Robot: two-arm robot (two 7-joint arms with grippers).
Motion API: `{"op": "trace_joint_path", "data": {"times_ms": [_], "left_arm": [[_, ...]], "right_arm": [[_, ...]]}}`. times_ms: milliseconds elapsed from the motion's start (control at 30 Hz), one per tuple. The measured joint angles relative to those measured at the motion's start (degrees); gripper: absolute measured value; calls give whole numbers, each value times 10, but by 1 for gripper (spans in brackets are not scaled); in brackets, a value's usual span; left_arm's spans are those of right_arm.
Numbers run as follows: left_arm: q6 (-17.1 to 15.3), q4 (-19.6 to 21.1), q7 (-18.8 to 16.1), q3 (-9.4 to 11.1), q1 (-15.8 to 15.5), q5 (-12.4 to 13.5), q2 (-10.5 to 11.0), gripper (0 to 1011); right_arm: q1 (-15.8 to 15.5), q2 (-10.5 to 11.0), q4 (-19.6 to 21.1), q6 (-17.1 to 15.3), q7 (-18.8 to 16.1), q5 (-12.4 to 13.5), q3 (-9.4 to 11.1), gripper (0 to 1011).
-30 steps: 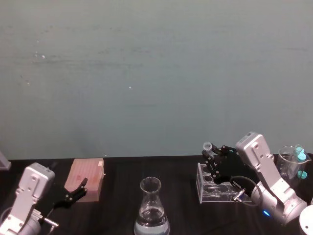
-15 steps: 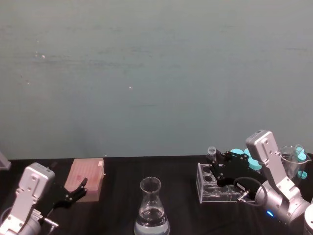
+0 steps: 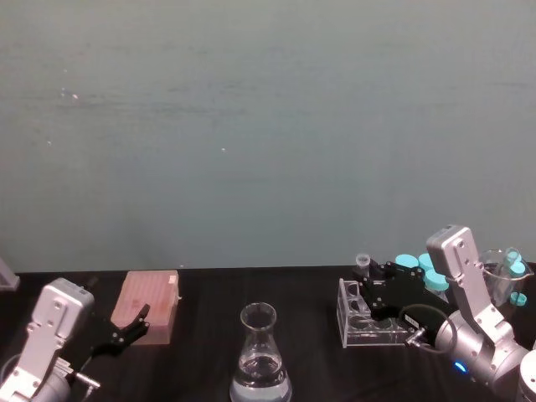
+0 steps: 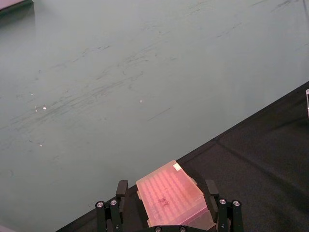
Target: Pour the liquid from the test tube into the beaker using one hand.
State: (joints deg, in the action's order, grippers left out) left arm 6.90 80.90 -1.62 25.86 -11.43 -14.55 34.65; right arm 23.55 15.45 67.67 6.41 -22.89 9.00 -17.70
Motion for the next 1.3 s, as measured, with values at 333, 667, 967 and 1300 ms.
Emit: {"op": "trace_joint_path", "data": {"times_ms": [333,667,967,1300], "left_arm": [[0,0,0,0,0,0,0,1000],[0,0,0,0,0,0,0,1000],[0,0,0,0,0,0,0,1000],[0,0,0,0,0,0,0,1000]], "right_arm": [[10,-4,-26,2,0,3,-2,213],[14,-5,-38,-1,3,0,-5,213],[16,-5,-43,-5,4,-3,-8,213],[17,-5,-45,-10,1,-3,-9,213]]}}
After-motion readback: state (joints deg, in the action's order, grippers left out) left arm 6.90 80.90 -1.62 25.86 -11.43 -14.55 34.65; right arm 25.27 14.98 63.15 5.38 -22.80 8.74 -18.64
